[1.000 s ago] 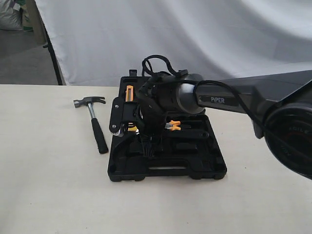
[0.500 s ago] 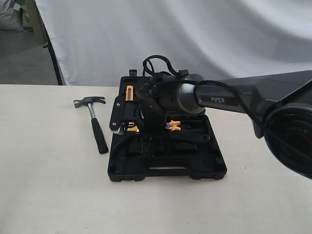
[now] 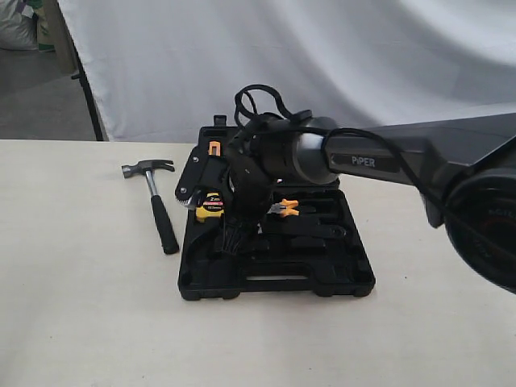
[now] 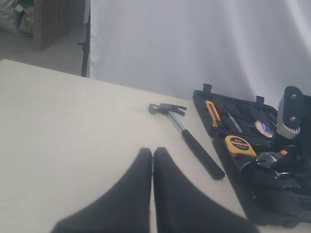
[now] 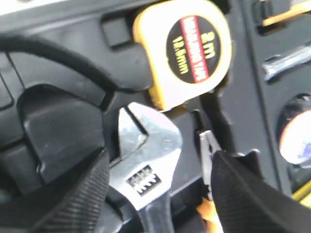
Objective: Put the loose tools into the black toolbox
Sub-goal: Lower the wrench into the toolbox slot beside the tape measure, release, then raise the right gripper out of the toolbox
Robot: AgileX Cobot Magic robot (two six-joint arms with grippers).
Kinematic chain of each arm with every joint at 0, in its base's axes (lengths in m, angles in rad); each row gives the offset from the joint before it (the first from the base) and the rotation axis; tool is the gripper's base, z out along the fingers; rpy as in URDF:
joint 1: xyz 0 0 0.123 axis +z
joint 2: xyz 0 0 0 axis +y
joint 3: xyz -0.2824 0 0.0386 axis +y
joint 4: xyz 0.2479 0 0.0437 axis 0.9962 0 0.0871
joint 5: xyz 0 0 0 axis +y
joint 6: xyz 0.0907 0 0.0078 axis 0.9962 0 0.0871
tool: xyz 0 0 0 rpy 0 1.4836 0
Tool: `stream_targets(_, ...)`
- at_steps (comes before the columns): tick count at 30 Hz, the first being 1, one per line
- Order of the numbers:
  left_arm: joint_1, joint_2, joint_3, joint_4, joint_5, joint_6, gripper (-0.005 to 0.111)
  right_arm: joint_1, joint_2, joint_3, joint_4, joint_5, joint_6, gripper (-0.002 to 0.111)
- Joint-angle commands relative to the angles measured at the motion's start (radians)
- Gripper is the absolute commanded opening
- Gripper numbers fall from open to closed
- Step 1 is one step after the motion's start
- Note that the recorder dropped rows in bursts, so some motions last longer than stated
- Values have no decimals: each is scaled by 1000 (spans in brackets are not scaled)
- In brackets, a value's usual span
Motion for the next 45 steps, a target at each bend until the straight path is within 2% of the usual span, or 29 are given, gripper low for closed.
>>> stream_targets(1,25,-3,-3,4,-7,-5,1,-2,-60,-2,3,9,36,59)
stream_targets(4,25,-3,-3,4,-7,-5,1,-2,-102,-2,3,9,39,58)
stream_targets(6,25,-3,-3,4,-7,-5,1,-4,-117,-2,1,2,39,53)
stream_targets(9,25,-3,-3,4,-7,-5,1,-20,-122,0,1,-31,51,35)
stream_targets(14,25,-3,-3,4,-7,-5,1,-61,-60,0,10,-58,121,-1)
stream_targets(19,25,-3,-3,4,-7,-5,1,-76,42,0,28,18,130,0)
stream_targets(24,25,-3,-3,4,-7,-5,1,-40,77,0,34,110,79,0)
stream_targets(32,25,-3,-3,4,-7,-5,1,19,19,0,34,131,84,0)
stream_targets(40,25,-3,-3,4,-7,-5,1,21,-124,0,31,171,92,0)
stream_targets(45,25,-3,-3,4,-7,-5,1,21,-188,0,109,122,123,0)
